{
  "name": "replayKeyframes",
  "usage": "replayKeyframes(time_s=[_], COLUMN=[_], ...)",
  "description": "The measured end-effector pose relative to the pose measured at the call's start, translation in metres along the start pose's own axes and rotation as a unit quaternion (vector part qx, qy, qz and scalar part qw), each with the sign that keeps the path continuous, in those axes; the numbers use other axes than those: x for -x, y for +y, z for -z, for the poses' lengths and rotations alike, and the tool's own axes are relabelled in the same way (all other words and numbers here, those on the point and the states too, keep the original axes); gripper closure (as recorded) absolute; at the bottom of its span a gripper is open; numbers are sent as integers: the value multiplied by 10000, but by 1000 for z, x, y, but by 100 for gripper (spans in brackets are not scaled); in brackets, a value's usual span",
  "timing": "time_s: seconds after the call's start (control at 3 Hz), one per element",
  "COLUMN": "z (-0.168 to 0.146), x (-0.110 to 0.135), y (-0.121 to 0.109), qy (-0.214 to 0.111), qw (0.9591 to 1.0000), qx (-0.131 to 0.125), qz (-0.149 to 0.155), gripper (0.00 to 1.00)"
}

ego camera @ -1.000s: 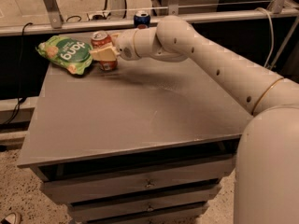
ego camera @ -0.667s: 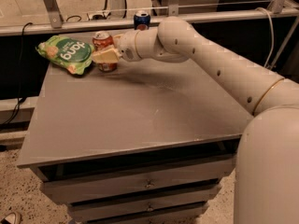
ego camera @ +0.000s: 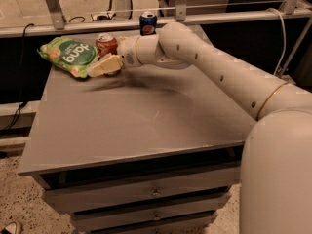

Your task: Move coke can near green rice chip bag

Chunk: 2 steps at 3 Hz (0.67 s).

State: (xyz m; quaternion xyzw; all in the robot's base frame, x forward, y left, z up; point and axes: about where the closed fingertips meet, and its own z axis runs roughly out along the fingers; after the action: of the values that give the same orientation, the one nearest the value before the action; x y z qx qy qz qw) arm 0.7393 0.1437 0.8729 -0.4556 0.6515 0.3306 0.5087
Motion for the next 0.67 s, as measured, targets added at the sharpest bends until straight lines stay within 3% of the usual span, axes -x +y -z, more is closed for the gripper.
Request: replayKeyframes(time_s=[0.67], z=[-27], x=[-2], y=[5], qy=[-125], qw=[9998], qx=[135], qz=[-122], gripper=[0])
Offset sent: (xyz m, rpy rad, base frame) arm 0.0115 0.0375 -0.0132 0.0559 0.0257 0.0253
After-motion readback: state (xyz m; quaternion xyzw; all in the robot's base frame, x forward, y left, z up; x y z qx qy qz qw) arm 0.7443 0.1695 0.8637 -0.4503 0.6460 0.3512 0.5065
